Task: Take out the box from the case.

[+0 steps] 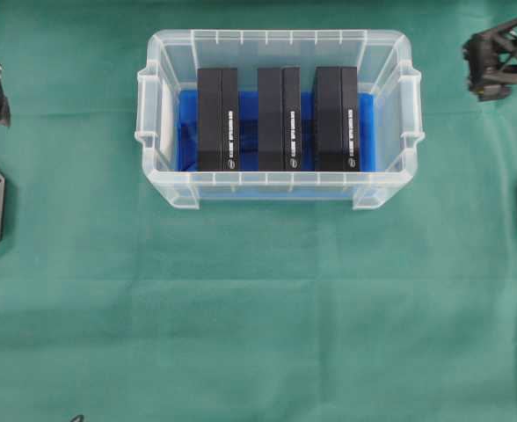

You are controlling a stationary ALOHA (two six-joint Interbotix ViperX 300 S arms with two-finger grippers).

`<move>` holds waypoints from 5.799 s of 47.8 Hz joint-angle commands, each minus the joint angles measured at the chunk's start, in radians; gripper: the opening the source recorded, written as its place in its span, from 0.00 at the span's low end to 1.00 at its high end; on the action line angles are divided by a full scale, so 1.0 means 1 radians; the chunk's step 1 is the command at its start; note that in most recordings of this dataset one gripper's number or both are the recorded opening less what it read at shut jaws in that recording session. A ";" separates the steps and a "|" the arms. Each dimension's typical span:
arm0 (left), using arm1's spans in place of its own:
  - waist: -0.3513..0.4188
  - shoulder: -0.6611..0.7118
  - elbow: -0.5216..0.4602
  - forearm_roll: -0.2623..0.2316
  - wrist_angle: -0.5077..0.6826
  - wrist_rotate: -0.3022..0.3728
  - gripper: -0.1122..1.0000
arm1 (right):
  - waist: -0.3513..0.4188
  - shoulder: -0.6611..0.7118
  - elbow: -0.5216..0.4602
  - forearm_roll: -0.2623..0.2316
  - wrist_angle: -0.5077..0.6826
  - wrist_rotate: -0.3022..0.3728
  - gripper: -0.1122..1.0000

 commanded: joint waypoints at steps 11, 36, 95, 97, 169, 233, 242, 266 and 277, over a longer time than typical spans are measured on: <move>0.003 0.002 -0.011 0.003 0.005 -0.003 0.94 | 0.040 0.127 -0.118 0.003 -0.066 0.026 0.96; 0.003 0.002 -0.011 0.005 0.005 -0.002 0.94 | 0.112 0.430 -0.448 0.005 -0.112 0.031 0.96; 0.003 0.002 -0.012 0.005 0.005 0.002 0.94 | 0.135 0.646 -0.696 0.054 -0.117 0.032 0.96; 0.005 0.002 -0.012 0.005 0.005 0.002 0.94 | 0.135 0.646 -0.696 0.054 -0.115 0.034 0.96; 0.005 -0.005 -0.009 0.005 0.003 0.002 0.94 | 0.130 0.709 -0.629 0.051 -0.164 0.046 0.96; 0.002 0.002 -0.006 0.005 -0.003 -0.002 0.94 | 0.100 0.779 -0.445 0.067 -0.403 0.043 0.96; 0.002 0.002 -0.008 0.005 -0.003 -0.002 0.94 | 0.100 0.779 -0.445 0.091 -0.399 0.048 0.96; 0.002 0.002 -0.006 0.005 -0.003 -0.002 0.94 | 0.103 0.779 -0.456 0.112 -0.364 0.087 0.72; 0.002 0.002 -0.006 0.005 -0.003 -0.005 0.94 | 0.103 0.776 -0.462 0.112 -0.360 0.089 0.72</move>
